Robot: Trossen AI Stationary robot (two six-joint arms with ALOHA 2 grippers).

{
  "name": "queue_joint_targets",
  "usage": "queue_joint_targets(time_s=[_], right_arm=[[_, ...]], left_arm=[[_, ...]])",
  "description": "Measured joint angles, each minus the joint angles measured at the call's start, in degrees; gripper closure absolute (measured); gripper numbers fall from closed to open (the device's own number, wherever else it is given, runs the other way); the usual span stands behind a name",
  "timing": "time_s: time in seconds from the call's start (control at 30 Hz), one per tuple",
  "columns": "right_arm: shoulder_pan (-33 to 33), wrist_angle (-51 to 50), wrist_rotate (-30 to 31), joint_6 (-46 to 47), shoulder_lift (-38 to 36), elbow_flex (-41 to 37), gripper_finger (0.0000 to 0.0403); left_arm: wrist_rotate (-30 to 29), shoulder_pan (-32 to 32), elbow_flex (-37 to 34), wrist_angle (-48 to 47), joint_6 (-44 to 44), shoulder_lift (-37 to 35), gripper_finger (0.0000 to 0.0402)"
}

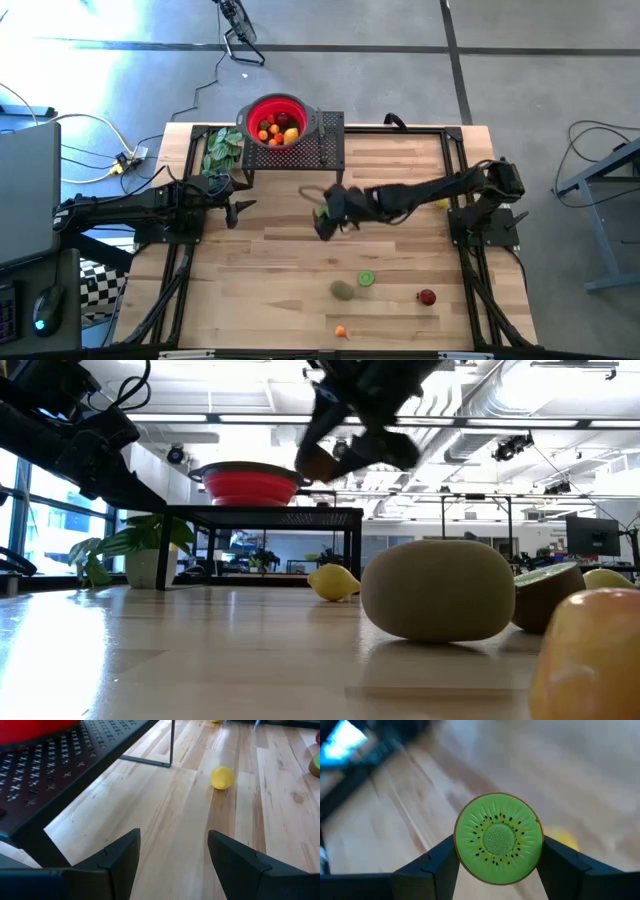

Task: Pick & Place Fruit
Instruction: Put the brown sliced kiwi into the red strainer bowl on the shelf

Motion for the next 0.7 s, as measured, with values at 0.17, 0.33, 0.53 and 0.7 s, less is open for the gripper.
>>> queue_joint_targets(time_s=[0.17, 0.33, 0.53, 0.7], right_arm=[[-5.05, 12.06, -0.53, -7.97, -1.03, 0.04, 0.0185], [-10.07, 23.08, -0.54, -17.41, -0.99, 1.83, 0.0187], [-14.85, 30.10, 0.28, -26.17, -0.95, 6.38, 0.0188], [-16.12, 30.45, 1.52, -31.56, -0.45, 11.17, 0.0187]], left_arm=[[0.15, 0.00, -0.01, 0.07, 0.02, -0.02, 0.0174], [0.11, 0.00, 0.00, 0.04, 0.00, 0.00, 0.0174], [0.11, 0.00, -0.02, 0.07, 0.00, -0.02, 0.0174], [0.05, 0.00, 0.00, 0.06, 0.01, 0.00, 0.0174]])
